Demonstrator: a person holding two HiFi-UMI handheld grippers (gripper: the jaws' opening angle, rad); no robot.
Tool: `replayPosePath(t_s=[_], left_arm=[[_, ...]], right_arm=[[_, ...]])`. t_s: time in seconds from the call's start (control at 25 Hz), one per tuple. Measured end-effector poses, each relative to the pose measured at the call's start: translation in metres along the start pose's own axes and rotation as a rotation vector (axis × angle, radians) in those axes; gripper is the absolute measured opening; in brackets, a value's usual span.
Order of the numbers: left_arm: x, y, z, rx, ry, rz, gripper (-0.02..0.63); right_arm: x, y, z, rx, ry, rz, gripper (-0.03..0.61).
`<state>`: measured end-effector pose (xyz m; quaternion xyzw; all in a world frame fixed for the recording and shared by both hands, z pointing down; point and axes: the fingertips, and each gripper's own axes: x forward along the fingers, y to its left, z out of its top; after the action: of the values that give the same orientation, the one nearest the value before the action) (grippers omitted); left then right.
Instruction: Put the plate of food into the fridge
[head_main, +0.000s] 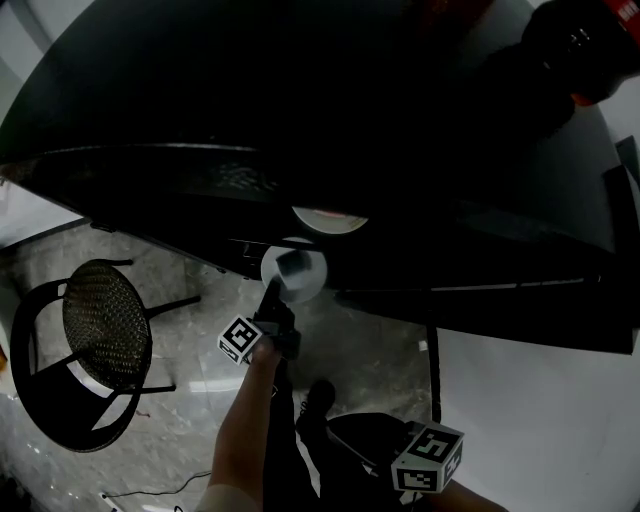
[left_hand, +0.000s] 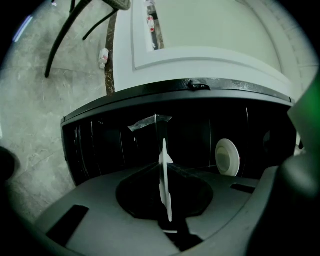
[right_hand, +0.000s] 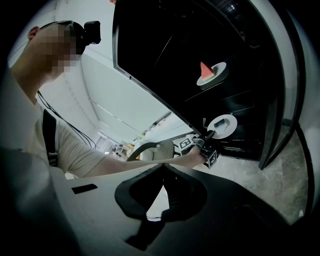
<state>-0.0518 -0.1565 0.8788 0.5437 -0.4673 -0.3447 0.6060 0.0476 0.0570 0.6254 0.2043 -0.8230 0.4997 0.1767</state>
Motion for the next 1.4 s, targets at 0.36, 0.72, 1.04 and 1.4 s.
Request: replayPosePath(t_s=[0.36,0.72,1.04,1.4], left_arm=[[0.015,0.005,0.009,-0.018,-0.044,0.036,0.020],[0.038,-0.014,0.013,0.000,-0.010,-0.022,0.192],[0.017,-0.019,0.015,0.093,0.011,0.002,0.282],[-0.004,-0.027,-0.012,0.098,0.086,-0.022,0.282]], right_arm=[[-0.003,-0.006,-0.003,0.030,0.000,-0.004,0.021],[-0.002,-0.009,-0.006,0.047,0.010,-0.001,0.021],[-0.001,-0.008,-0.011,0.057,0.029,0.015,0.021],[0.003,-0.005,-0.014,0.052,0.045,0.032,0.021]])
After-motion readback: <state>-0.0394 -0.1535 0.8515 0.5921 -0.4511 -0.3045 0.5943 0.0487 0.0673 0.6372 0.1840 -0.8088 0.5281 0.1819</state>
